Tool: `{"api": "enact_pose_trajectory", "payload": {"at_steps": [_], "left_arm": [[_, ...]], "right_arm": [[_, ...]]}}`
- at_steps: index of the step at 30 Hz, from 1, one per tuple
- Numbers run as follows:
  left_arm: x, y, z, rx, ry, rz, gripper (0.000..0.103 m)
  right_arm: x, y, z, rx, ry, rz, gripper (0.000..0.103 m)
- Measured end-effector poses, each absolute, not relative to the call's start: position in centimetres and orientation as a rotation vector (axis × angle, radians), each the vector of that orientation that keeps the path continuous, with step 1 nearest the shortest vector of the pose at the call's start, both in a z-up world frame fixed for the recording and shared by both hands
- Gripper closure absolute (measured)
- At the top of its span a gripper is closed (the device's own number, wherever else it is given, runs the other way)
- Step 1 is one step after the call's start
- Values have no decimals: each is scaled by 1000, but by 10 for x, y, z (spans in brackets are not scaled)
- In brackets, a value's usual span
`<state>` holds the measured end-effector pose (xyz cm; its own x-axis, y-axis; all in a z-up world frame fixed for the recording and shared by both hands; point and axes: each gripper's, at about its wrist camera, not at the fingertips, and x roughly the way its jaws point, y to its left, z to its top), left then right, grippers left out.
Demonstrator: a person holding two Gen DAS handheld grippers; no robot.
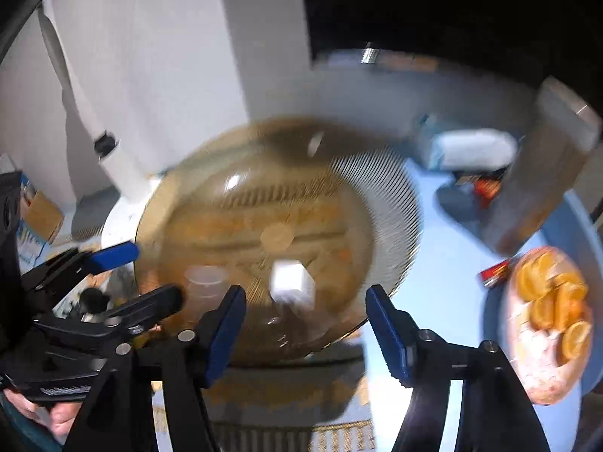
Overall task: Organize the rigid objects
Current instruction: 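Carry the cup and cube into the amber glass bowl and open both tools, then grasp the doll figurine with the left tool while the right tool grasps the black lighter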
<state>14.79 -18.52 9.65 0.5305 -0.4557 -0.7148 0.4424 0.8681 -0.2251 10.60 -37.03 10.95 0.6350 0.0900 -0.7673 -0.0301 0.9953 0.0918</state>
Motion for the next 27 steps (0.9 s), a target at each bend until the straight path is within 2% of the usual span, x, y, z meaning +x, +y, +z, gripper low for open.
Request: {"api": "enact_pose_trajectory", "payload": {"at_steps": [5, 13, 14, 16, 17, 18, 21, 27], "left_arm": [[116, -129, 128, -98, 790, -511, 21], [24, -40, 182, -101, 630, -387, 21], [14, -30, 187, -109, 614, -373, 19], [-7, -9, 192, -131, 583, -333, 9], [-14, -3, 191, -138, 574, -318, 7], [-22, 5, 188, -145, 565, -297, 7], [-36, 18, 161, -126, 573, -229, 7], [-30, 36, 72, -178, 756, -146, 7]], "right_arm": [[78, -369, 138, 104, 802, 114, 39], [18, -328, 171, 119, 702, 254, 38], [12, -322, 174, 117, 690, 269, 36], [-2, -310, 177, 112, 663, 297, 26], [-10, -302, 176, 114, 646, 312, 18], [-16, -297, 174, 119, 633, 325, 13], [-27, -280, 153, 127, 633, 366, 13], [-22, -248, 71, 28, 719, 313, 13]]}}
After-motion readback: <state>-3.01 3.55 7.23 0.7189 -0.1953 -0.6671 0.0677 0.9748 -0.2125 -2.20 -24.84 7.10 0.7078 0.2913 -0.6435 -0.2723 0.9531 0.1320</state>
